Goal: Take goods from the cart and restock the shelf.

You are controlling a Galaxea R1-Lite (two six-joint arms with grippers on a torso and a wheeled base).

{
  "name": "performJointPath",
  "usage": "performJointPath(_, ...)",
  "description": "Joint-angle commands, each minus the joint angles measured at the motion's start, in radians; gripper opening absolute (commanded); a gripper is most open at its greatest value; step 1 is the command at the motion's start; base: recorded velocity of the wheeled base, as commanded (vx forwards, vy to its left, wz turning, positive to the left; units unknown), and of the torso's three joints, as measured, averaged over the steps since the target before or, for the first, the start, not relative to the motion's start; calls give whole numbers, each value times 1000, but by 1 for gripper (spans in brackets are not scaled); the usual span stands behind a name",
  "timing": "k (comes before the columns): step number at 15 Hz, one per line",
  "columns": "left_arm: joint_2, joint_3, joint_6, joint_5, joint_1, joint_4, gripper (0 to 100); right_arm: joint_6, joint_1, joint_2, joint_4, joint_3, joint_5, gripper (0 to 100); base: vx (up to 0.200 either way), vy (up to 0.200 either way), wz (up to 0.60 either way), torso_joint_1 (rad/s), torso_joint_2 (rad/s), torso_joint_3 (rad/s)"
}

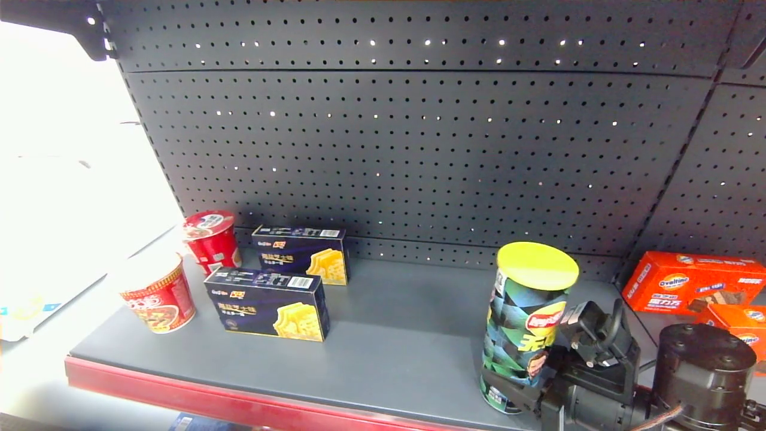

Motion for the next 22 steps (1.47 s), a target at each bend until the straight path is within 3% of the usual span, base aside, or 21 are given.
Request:
performJointPath(1, 2, -1, -1, 0, 0, 0, 0, 0, 1, 15, 1, 4, 1, 100, 0, 0, 0, 0, 0, 0)
performJointPath(12, 2, -1, -15, 0, 0, 0, 0, -11, -15, -117, -2, 110, 2, 100, 0, 0, 0, 0, 0, 0)
performJointPath(22, 2, -1, -15, 0, 0, 0, 0, -11, 64, -211, 1, 155, 44, 100, 0, 0, 0, 0, 0, 0)
